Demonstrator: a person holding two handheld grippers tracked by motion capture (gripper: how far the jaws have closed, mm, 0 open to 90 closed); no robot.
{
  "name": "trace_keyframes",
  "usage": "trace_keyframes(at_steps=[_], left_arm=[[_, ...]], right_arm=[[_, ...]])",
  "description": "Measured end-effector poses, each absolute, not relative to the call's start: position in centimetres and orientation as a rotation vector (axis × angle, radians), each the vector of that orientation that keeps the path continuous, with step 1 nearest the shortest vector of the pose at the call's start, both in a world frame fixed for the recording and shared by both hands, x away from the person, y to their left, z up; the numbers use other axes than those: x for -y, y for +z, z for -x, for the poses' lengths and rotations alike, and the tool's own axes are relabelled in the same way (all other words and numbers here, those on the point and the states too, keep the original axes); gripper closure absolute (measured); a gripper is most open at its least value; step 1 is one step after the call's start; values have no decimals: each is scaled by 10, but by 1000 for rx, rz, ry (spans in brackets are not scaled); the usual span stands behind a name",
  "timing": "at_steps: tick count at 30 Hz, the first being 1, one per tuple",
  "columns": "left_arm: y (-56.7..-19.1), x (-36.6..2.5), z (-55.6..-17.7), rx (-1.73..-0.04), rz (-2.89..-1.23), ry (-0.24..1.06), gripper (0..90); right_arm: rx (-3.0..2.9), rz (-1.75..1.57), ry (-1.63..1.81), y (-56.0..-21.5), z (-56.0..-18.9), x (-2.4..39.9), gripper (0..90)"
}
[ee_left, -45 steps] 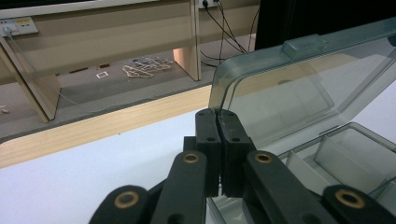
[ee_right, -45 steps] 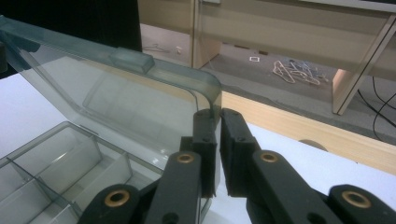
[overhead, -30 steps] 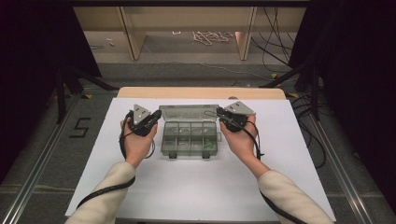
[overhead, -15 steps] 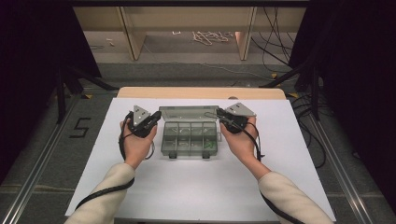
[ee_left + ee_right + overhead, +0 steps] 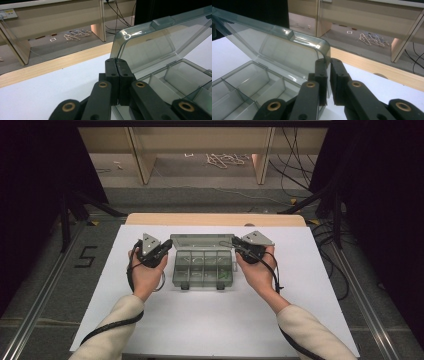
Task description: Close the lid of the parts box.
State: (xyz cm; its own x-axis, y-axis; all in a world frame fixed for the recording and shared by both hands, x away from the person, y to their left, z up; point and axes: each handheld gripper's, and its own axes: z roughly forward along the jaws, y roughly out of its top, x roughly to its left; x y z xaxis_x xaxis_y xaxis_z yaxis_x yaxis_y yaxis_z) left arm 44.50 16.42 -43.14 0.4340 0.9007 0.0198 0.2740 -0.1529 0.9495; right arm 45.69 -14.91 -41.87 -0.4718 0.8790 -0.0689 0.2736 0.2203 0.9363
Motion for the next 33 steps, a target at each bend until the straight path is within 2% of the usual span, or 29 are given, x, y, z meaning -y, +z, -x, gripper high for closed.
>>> trace_keyframes(at_steps=[33], left_arm=[[-435,-165,-435,-1014,-1687,776,890]], right_arm=[[-1897,-1044,1274,-426,-444,152,844]])
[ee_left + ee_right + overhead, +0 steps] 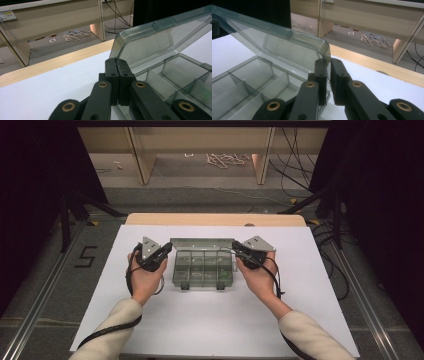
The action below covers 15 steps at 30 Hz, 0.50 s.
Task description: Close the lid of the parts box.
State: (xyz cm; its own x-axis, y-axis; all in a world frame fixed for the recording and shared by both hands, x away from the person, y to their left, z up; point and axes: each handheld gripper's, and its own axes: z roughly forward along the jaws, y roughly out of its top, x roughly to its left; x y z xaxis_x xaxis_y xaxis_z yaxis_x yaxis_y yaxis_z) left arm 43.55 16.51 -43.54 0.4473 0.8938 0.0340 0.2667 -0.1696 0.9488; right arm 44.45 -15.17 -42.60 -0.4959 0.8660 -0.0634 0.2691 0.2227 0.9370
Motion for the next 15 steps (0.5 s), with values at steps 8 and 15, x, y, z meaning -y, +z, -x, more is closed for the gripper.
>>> trace_keyframes(at_steps=[8,15], left_arm=[[-437,-166,-432,-1006,-1700,779,891],[-439,-166,-430,-1004,-1704,777,891]], right_arm=[[-1911,-1046,1277,-428,-441,153,845],[-1902,-1018,1267,-430,-439,154,843]])
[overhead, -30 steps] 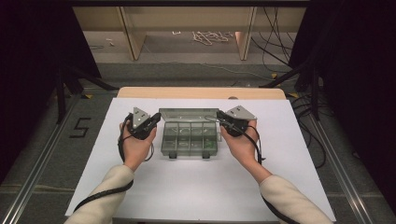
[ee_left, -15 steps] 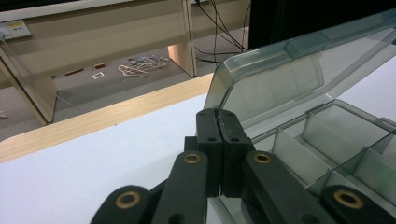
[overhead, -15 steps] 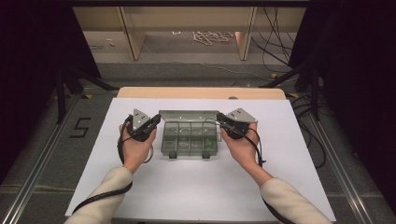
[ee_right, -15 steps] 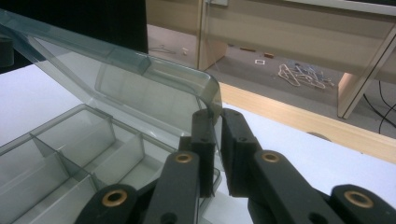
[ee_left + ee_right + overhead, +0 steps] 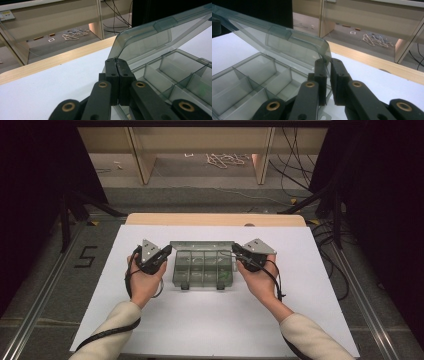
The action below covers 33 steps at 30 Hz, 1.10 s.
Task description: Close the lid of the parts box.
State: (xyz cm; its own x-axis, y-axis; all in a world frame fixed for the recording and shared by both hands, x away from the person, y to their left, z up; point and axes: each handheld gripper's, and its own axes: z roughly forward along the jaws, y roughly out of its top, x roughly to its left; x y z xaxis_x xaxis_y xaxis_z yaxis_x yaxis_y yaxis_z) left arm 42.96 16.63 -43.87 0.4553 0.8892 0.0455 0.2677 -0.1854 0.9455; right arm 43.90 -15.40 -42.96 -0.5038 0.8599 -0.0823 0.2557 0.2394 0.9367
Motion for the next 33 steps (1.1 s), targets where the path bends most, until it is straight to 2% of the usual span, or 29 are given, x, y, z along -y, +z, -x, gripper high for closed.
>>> trace_keyframes(at_steps=[33], left_arm=[[-442,-163,-421,-987,-1738,759,900]], right_arm=[[-1964,-1030,1256,-438,-430,157,835]])
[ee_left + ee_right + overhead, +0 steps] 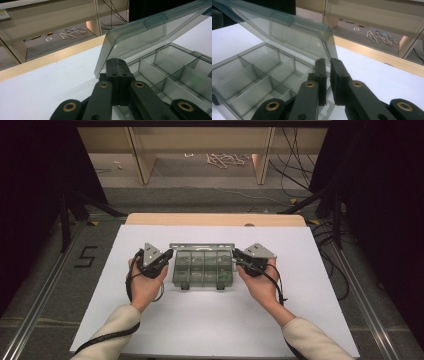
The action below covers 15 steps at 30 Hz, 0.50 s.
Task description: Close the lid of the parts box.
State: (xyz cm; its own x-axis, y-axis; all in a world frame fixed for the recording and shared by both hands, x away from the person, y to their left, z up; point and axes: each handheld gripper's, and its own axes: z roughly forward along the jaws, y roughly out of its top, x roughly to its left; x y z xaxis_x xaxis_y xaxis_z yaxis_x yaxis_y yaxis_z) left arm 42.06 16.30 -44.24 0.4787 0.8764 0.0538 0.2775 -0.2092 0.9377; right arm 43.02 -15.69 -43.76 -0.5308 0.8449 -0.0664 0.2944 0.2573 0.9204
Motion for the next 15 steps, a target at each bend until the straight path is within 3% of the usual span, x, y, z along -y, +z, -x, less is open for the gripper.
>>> trace_keyframes(at_steps=[4,10,15], left_arm=[[-444,-165,-418,-989,-1749,730,886],[-443,-166,-422,-994,-1781,682,531],[-439,-170,-426,-1011,-1841,651,363]], right_arm=[[-1950,-1022,1242,-437,-431,162,782],[-1925,-1045,1220,-435,-439,171,621],[-1933,-1064,1216,-431,-444,176,579]])
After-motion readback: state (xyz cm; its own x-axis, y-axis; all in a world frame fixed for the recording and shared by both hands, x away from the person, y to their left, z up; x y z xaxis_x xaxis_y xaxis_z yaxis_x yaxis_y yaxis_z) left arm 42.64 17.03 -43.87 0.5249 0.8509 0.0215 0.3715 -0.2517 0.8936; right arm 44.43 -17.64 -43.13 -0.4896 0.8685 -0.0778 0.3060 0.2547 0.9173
